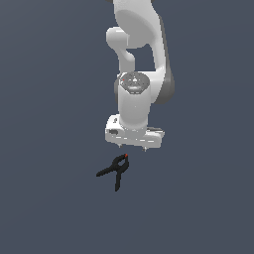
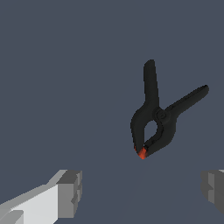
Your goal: Pick up the object and move it to a goal position.
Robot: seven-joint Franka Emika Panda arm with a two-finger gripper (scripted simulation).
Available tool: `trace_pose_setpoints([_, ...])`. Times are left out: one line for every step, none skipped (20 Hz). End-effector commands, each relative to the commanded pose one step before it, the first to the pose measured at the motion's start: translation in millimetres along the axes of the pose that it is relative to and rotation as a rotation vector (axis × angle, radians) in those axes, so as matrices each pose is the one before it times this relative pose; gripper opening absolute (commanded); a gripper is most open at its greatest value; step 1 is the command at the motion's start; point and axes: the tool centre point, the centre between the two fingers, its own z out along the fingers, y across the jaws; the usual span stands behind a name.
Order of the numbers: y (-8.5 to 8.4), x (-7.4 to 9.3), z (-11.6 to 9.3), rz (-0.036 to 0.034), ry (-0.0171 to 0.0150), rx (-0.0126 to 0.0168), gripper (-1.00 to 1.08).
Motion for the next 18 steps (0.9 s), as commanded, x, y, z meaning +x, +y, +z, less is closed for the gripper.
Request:
trace_pose_setpoints([10.59,9.27,14.36,0.0816,-0.00661,-0.00234,1.0])
trace_pose_setpoints([4.35,4.37,6.39,0.03601,-0.00256,-0.00135,1.0])
trace_pose_setpoints([4.11,4.27,6.25,0.03469,-0.00235,-0.00154,1.0])
trace_pose_setpoints([3.8,4.07,5.96,0.03268,-0.00211,-0.00166,1.0])
trace_pose_setpoints([3.51,3.87,5.66,0.03069,-0.00188,-0.00173,1.0])
trace_pose_setpoints([3.22,3.65,5.36,0.02872,-0.00166,-0.00178,1.0])
trace_pose_setpoints([2.95,3.43,5.05,0.02676,-0.00146,-0.00178,1.0])
trace_pose_setpoints([2.69,3.21,4.73,0.02483,-0.00127,-0.00176,1.0])
trace_pose_setpoints([2.45,2.98,4.4,0.02292,-0.0011,-0.00172,1.0])
trace_pose_setpoints([2.21,2.75,4.07,0.02101,-0.00095,-0.00165,1.0])
trace_pose_setpoints([1.98,2.51,3.73,0.01912,-0.00081,-0.00156,1.0])
trace_pose_setpoints([1.77,2.28,3.39,0.01726,-0.00068,-0.00146,1.0])
trace_pose_setpoints([1.55,2.04,3.04,0.0154,-0.00057,-0.00134,1.0])
trace_pose_setpoints([1.35,1.8,2.69,0.01356,-0.00048,-0.00121,1.0])
trace_pose_setpoints([1.16,1.57,2.34,0.01174,-0.00039,-0.00106,1.0])
trace_pose_setpoints([0.97,1.32,1.99,0.0099,-0.00031,-0.00091,1.0])
trace_pose_setpoints([0.78,1.08,1.63,0.00809,-0.00024,-0.00076,1.0])
trace_pose_setpoints([0.61,0.85,1.27,0.0063,-0.00018,-0.00059,1.0])
